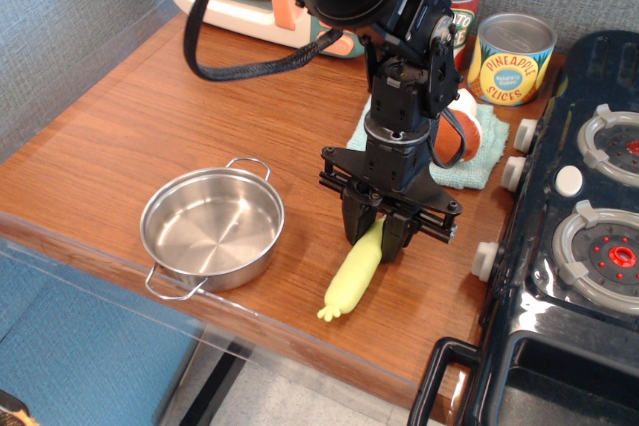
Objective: Move the spoon to the bottom right corner of the microwave
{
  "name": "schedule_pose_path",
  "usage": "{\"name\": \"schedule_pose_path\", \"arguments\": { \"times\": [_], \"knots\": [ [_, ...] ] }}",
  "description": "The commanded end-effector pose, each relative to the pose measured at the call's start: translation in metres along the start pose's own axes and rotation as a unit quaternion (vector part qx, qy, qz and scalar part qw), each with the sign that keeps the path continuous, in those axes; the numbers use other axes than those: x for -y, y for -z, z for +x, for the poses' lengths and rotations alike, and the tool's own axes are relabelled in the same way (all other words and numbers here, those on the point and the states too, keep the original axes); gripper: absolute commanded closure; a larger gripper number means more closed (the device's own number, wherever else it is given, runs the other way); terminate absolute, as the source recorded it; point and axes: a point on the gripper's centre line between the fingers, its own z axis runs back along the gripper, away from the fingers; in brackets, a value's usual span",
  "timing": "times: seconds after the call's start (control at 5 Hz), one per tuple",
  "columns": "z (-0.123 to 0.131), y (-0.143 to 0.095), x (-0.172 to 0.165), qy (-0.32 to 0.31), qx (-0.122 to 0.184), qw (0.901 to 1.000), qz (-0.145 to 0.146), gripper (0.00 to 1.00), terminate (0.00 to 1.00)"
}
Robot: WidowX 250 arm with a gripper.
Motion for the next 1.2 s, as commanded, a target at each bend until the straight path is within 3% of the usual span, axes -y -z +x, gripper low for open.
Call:
{"name": "schedule_pose_path", "arguments": {
  "times": [0.0,0.2,0.8,1.0],
  "knots": [
    [0.017,-0.078,-0.007,-0.02,0.065,0.9976,-0.015,1.0,0.0],
    [0.03,-0.095,-0.044,-0.072,0.077,0.9942,-0.023,1.0,0.0],
    [0.079,-0.068,-0.124,-0.128,0.032,0.9904,0.04,1.0,0.0],
    [0.094,-0.062,-0.143,-0.127,0.017,0.9907,0.045,1.0,0.0]
  ]
}}
